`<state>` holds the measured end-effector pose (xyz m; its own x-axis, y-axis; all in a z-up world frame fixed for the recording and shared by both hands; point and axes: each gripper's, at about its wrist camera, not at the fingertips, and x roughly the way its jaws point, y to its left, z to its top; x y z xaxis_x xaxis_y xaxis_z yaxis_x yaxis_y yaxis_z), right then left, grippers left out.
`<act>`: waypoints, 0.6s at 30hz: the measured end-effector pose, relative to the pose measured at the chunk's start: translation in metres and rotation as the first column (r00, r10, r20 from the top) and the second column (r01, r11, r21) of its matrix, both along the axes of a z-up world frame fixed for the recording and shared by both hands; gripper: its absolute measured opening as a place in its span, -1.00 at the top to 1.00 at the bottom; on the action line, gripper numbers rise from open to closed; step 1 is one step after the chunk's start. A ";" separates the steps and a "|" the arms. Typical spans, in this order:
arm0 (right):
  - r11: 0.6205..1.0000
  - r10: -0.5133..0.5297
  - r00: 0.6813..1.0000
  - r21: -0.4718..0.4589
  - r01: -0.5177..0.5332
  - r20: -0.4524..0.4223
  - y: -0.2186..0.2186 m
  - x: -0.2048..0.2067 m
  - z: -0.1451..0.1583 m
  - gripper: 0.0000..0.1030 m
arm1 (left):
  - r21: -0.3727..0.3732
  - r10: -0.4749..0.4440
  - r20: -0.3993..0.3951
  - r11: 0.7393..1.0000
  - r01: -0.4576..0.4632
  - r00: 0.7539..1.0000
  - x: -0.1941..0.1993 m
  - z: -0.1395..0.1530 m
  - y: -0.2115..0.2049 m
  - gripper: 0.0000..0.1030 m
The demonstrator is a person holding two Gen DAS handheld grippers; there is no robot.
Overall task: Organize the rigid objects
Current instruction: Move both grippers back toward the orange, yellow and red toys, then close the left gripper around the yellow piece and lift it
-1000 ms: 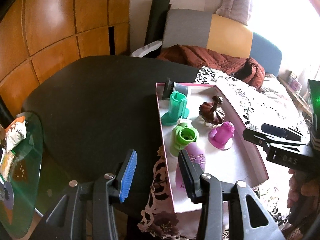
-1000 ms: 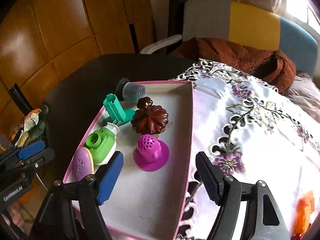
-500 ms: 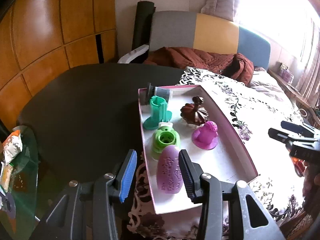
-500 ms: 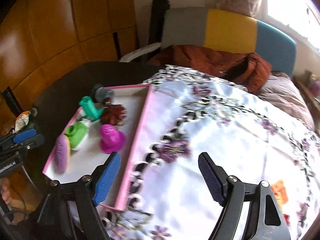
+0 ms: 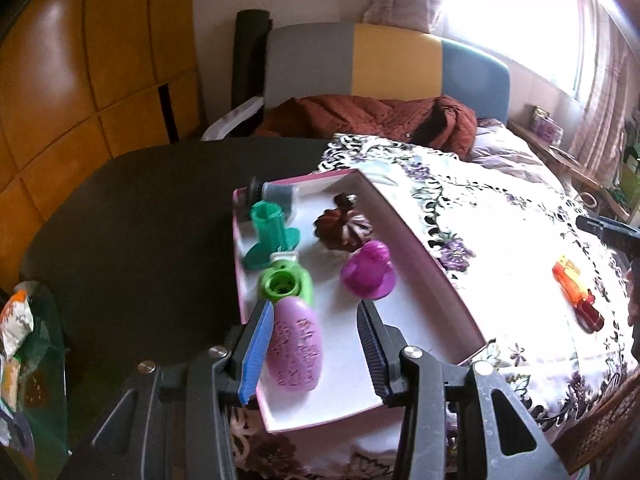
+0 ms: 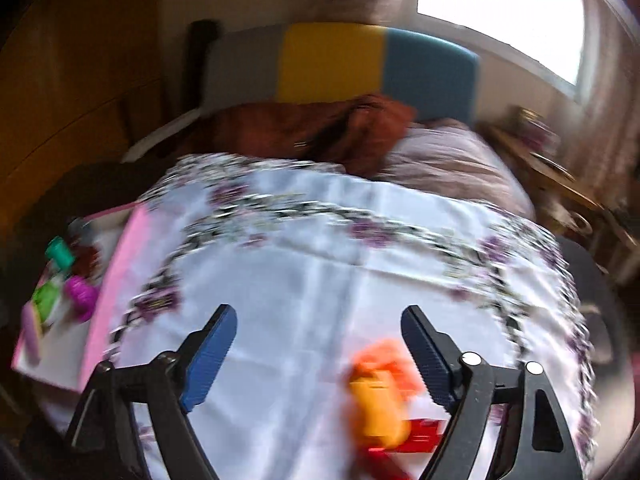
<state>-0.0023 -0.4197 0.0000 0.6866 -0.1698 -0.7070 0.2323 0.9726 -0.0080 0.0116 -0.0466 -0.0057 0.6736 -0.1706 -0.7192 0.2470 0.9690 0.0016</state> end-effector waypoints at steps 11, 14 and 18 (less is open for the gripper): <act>0.904 -0.377 0.926 0.227 0.362 0.025 -0.096 -0.035 -0.017 -0.69 | -0.008 -0.088 -0.018 0.996 0.088 0.996 0.003 0.000 -0.033 0.15; 0.874 -0.429 0.903 0.264 0.408 0.022 -0.107 -0.041 -0.019 -0.69 | -0.015 -0.124 -0.019 0.992 0.124 0.992 0.003 0.001 -0.043 0.15; 0.857 -0.464 0.886 0.258 0.446 0.012 -0.111 -0.044 -0.021 -0.69 | -0.026 -0.179 -0.013 0.984 0.179 0.984 0.001 0.003 -0.058 0.15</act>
<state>-0.0465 -0.5303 -0.0211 0.6240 -0.3064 -0.7189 0.6402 0.7280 0.2454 0.0122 -0.1047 -0.0028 0.6193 -0.3055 -0.7233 0.4164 0.9088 -0.0274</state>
